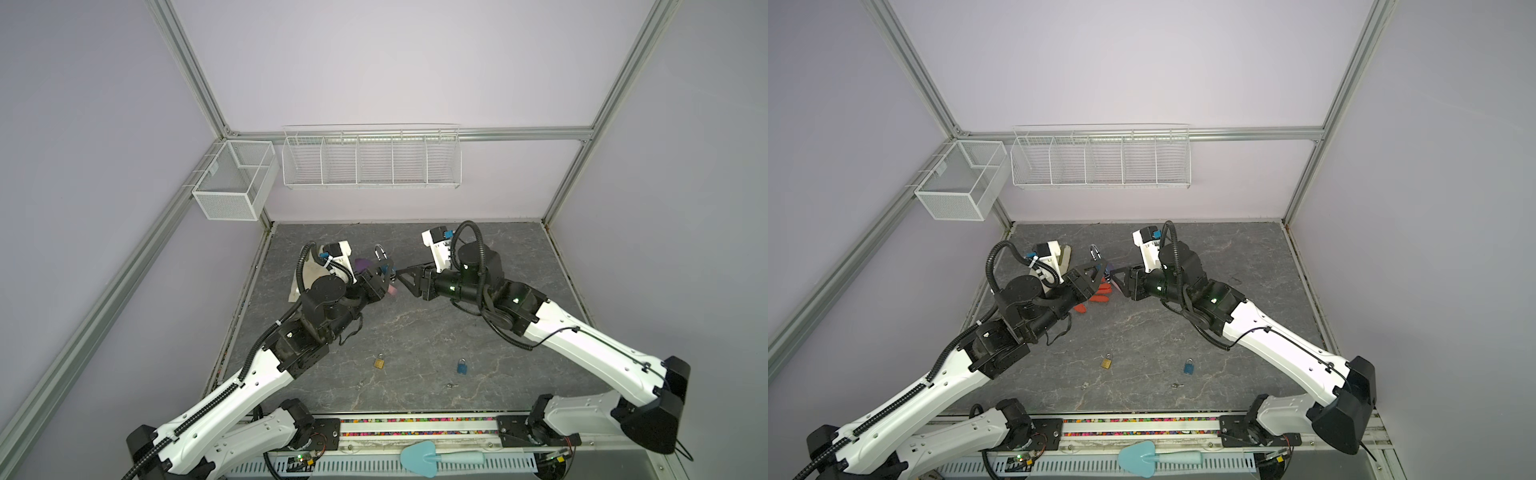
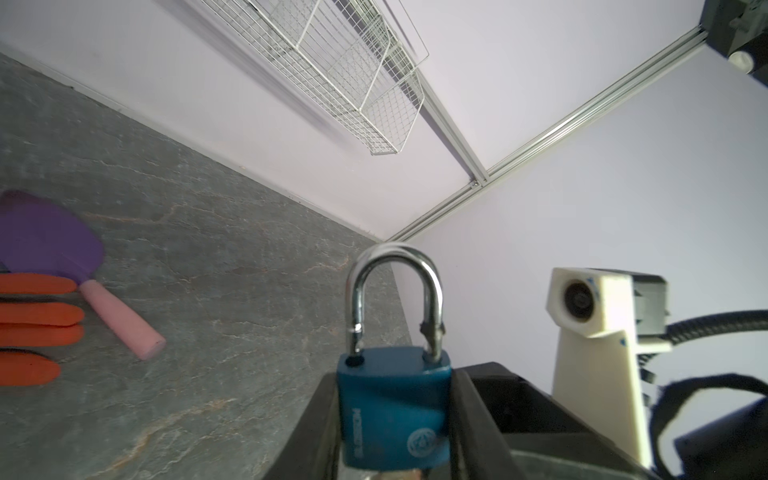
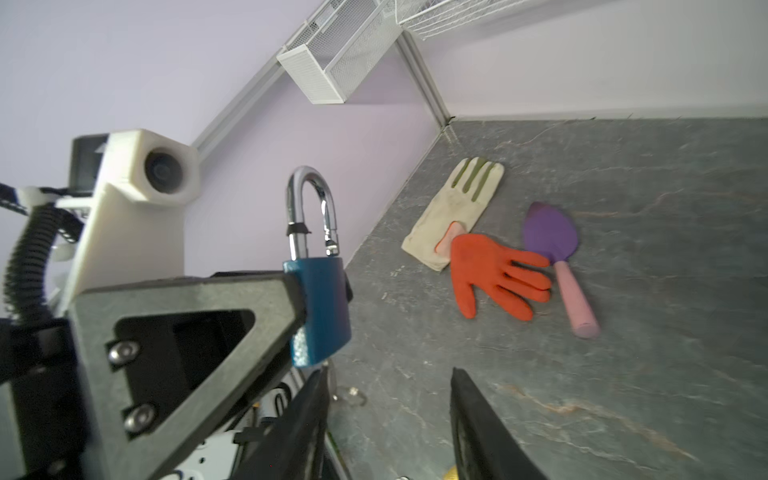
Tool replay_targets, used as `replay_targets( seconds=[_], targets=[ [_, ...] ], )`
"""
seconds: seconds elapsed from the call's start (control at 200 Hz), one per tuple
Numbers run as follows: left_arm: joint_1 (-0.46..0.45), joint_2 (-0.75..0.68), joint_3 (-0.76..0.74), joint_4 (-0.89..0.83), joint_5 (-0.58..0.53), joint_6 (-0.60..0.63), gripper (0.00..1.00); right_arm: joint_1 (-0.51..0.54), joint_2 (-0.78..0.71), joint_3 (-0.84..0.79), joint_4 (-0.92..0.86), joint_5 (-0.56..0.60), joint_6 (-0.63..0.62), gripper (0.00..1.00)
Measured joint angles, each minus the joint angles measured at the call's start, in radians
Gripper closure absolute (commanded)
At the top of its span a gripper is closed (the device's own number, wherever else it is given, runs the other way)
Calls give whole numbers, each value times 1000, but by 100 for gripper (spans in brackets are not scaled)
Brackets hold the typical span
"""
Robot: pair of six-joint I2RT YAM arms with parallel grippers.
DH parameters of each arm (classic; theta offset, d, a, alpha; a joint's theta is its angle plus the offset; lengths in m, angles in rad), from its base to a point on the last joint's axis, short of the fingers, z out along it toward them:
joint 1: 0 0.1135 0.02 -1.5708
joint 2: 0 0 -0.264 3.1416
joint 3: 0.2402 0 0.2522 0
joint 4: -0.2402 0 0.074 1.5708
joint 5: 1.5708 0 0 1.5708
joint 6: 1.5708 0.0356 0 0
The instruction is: Unlock with the key
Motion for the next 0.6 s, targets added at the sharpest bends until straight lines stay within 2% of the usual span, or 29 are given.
replay_targets(
  seconds=[0.28,0.42,0.6],
  targets=[
    [0,-18,-27,-78,-61,270,100,-8,-42,34,-201,137,-83,26],
    [0,-42,-131,-35,-68,388,100,-8,-40,87,-284,159,-105,19],
    [-21,-62,-288,73,-69,508,100,-8,1,179,-338,150,-106,16]
  ],
)
